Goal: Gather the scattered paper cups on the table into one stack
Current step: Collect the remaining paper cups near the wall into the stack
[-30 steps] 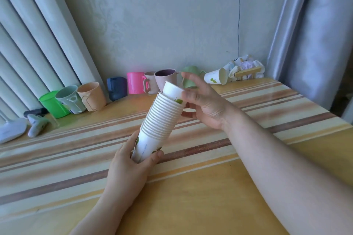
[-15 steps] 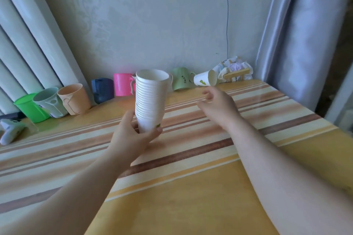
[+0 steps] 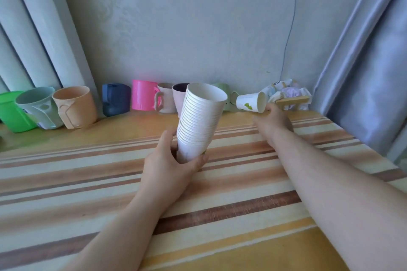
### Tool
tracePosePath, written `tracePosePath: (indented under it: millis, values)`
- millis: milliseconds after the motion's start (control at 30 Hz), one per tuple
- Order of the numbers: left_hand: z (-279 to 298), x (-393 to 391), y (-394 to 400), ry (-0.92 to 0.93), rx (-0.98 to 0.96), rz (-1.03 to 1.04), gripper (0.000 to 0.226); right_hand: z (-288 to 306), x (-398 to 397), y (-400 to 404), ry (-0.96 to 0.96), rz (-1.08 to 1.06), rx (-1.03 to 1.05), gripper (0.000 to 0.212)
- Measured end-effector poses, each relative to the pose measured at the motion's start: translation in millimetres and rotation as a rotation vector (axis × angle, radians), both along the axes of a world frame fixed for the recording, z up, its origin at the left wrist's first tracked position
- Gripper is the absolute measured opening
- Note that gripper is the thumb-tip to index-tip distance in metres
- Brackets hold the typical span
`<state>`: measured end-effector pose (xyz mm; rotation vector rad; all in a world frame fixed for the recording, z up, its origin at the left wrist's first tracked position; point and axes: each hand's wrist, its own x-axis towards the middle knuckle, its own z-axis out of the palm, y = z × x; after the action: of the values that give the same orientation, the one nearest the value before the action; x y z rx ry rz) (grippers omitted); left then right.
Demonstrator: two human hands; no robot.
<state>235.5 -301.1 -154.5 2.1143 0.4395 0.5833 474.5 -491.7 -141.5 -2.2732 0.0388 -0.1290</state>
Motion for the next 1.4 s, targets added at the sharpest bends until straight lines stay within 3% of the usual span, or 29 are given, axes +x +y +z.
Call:
tracePosePath:
  millis: [267,400,600,733,967,1100,1233,1300,1400]
  values:
    - [-1.3,1.7,1.6,0.002,-0.027,-0.027,0.064,-23.8,68.4,14.3,0.027,-0.109,-0.043,0.040]
    - [-0.4,1.1,1.4,-0.001,-0.035,-0.045,0.066,-4.0,25.8,-2.1,-0.007,-0.105,0.267,0.013]
    - [4.9,-7.1,-2.5,0.039,-0.017,-0.085,0.056,15.7,-77.0,-47.0,0.125,0.071,0.662,0.018]
    - [16.1,-20.6,-10.5,0.112,-0.001,-0.087,0.058,22.1,-142.8,-61.5,0.258,0.165,0.805,0.005]
    - [21.3,-92.5,-32.3,0.195,-0.041,-0.157,0.072,21.1,-209.9,-77.5,0.304,0.045,0.993,0.051]
    - [14.2,-142.0,-55.8,0.104,0.042,-0.112,0.058,48.4,-226.1,-73.5,0.404,0.100,1.286,0.044]
    - [8.5,-151.5,-59.3,0.065,0.067,-0.078,0.057,90.8,-243.9,-53.5,0.313,0.294,1.446,0.048]
    - [8.1,-150.7,-59.3,0.044,0.088,-0.079,0.060,107.3,-253.9,-42.7,0.226,0.389,1.392,0.052]
    - [8.3,-150.2,-59.1,0.033,0.090,-0.089,0.061,116.4,-263.6,-34.5,0.073,0.485,1.154,0.065]
